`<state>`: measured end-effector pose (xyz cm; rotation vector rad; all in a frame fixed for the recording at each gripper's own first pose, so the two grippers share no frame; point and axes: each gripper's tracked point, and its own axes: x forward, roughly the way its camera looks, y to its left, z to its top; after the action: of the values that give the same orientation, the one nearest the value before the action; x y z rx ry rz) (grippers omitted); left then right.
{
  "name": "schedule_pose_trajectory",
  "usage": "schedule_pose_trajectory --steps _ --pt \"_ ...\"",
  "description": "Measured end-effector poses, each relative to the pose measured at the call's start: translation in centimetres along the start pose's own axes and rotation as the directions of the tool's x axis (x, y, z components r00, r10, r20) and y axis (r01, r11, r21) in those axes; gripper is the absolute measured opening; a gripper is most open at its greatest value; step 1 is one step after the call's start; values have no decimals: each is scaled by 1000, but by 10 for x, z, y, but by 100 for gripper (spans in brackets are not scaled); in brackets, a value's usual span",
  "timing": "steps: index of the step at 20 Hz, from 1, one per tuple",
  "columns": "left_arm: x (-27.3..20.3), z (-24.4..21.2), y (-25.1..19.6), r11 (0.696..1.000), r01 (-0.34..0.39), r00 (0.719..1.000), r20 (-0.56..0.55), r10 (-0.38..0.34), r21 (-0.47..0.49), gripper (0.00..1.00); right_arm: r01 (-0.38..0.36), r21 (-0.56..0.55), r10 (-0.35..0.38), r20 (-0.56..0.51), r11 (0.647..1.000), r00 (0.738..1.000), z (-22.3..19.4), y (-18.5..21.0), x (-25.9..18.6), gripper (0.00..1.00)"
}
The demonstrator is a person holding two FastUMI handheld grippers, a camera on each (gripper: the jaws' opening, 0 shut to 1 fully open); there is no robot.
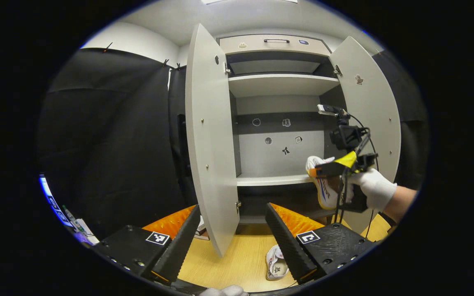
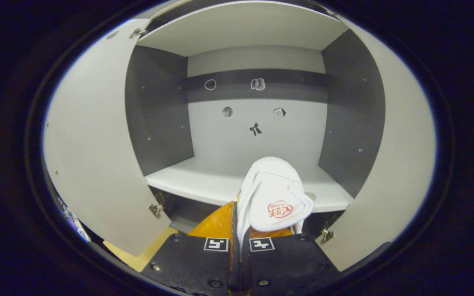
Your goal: Grab one shoe with the right hand and put it into the shoe cabinet, grab the other shoe with the left hand and put it into the shoe cabinet; then close the right door with the right hand and the left door with the left hand.
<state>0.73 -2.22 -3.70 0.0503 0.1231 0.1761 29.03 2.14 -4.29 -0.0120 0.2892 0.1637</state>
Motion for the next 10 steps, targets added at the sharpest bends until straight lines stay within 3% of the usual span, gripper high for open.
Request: schedule_pose_trajectory --steps 6,10 --pt "-8 -4 2 999 -32 999 -32 32 -3 96 63 -39 -62 11 997 998 43 -22 85 6" --pt "-12 -1 6 998 -57 998 -32 57 3 96 97 -20 -98 -66 995 993 41 -38 125 6"
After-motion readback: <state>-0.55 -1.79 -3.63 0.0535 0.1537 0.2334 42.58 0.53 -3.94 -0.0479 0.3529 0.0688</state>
